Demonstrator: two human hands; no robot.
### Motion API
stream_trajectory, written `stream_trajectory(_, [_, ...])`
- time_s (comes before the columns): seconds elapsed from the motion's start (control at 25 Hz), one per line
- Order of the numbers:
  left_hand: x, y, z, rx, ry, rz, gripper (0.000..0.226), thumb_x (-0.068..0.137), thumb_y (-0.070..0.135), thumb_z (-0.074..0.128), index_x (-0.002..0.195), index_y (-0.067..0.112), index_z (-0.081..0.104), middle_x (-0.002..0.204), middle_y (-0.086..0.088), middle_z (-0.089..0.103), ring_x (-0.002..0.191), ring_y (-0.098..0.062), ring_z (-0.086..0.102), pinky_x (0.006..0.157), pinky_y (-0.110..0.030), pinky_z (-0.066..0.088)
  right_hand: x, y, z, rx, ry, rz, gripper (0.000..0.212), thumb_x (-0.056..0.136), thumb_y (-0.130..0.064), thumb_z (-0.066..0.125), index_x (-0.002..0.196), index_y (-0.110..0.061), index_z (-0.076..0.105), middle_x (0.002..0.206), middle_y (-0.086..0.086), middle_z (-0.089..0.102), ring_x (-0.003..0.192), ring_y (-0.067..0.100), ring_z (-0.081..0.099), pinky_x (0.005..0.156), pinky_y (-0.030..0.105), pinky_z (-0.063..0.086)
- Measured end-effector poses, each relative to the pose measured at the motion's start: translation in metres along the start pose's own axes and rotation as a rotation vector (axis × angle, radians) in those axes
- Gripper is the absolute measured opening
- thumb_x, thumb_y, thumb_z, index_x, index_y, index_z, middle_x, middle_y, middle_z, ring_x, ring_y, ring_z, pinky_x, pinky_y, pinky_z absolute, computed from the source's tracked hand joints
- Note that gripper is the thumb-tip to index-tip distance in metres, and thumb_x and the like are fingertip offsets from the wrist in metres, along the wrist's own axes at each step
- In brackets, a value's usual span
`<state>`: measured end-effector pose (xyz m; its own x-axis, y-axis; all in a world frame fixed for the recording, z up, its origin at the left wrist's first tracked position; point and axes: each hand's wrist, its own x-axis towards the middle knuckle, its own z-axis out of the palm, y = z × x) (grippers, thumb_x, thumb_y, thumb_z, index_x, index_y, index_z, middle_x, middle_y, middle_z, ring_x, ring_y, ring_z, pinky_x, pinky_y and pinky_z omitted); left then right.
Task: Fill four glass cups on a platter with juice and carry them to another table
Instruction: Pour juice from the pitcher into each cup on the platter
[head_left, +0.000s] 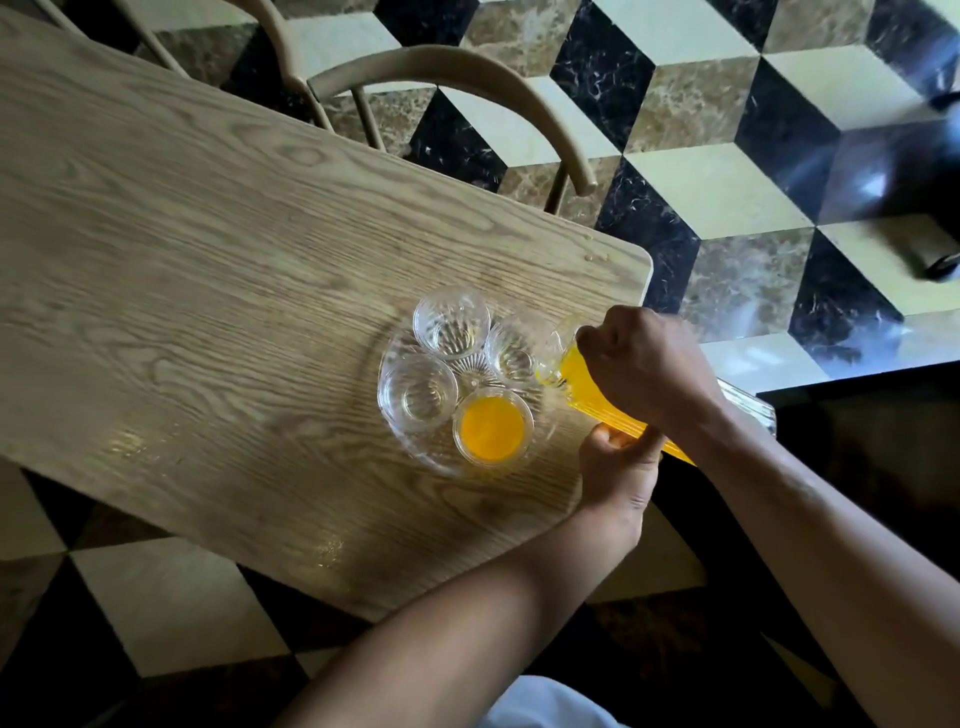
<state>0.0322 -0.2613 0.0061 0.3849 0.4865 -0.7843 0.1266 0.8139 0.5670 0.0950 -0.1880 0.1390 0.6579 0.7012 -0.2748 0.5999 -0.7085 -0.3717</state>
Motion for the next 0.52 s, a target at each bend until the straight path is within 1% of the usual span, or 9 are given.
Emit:
stream_trajectory(0.08, [0.001,0.0,0.001,-0.011,-0.024,-0.017,0.08,0.032,0.067,0.096,0.072,0.018,0.049,0.072,-0.007,0.047,0.075,-0.018,0.037,0.067,-0.038,0.038,0.002,0.0,0.0,-0.017,0.0,-0.006,0.04,0.096,-0.035,0.052,0.064,-0.014,0.043,0.066,0.013,0.05,0.065,0.036,0.043,0.058,0.033,0.035])
stream_trajectory(0.16, [0.001,0.001,0.003,-0.031,-0.049,-0.031,0.061,0.043,0.052,0.092,0.069,0.02,0.046,0.069,-0.004,0.043,0.071,-0.016,0.033,0.067,-0.037,0.034,0.003,-0.001,0.0,-0.028,0.005,-0.02,0.038,0.095,-0.034,0.052,0.065,-0.011,0.046,0.065,0.013,0.051,0.065,0.037,0.044,0.057,0.033,0.035])
stream_trajectory(0.2, [0.002,0.0,0.004,-0.045,-0.057,-0.043,0.057,0.046,0.049,0.09,0.068,0.021,0.045,0.069,-0.003,0.043,0.07,-0.016,0.032,0.068,-0.038,0.033,0.003,-0.001,0.0,-0.029,0.007,-0.026,0.037,0.095,-0.034,0.051,0.066,-0.01,0.048,0.065,0.014,0.052,0.064,0.038,0.045,0.057,0.033,0.035])
stream_trajectory(0.24, [0.003,-0.001,0.004,-0.058,-0.066,-0.058,0.058,0.045,0.049,0.093,0.067,0.022,0.045,0.07,-0.004,0.043,0.072,-0.017,0.033,0.069,-0.038,0.035,0.003,-0.001,0.0,-0.03,0.007,-0.029,0.037,0.095,-0.034,0.051,0.067,-0.01,0.049,0.065,0.014,0.052,0.064,0.038,0.046,0.056,0.033,0.035])
stream_trajectory(0.32, [0.007,-0.004,0.004,-0.088,-0.071,-0.082,0.069,0.038,0.058,0.1,0.065,0.024,0.046,0.073,-0.008,0.046,0.076,-0.02,0.037,0.072,-0.039,0.041,0.004,-0.003,-0.001,-0.04,-0.001,-0.023,0.037,0.094,-0.033,0.051,0.066,-0.01,0.047,0.064,0.013,0.051,0.064,0.038,0.046,0.056,0.033,0.035])
stream_trajectory(0.4, [0.009,-0.007,0.006,-0.11,-0.069,-0.089,0.072,0.034,0.065,0.098,0.065,0.024,0.047,0.077,-0.01,0.048,0.08,-0.02,0.04,0.075,-0.041,0.044,0.004,-0.005,-0.001,-0.056,-0.01,-0.015,0.038,0.094,-0.033,0.05,0.064,-0.011,0.044,0.06,0.01,0.048,0.063,0.039,0.045,0.056,0.033,0.035])
stream_trajectory(0.52, [0.01,-0.01,0.007,-0.109,-0.08,-0.07,0.071,0.034,0.065,0.098,0.064,0.024,0.048,0.077,-0.01,0.049,0.082,-0.02,0.04,0.077,-0.041,0.045,0.005,-0.006,-0.001,-0.075,-0.013,-0.015,0.038,0.093,-0.034,0.05,0.063,-0.011,0.043,0.057,0.005,0.043,0.06,0.037,0.043,0.055,0.032,0.035])
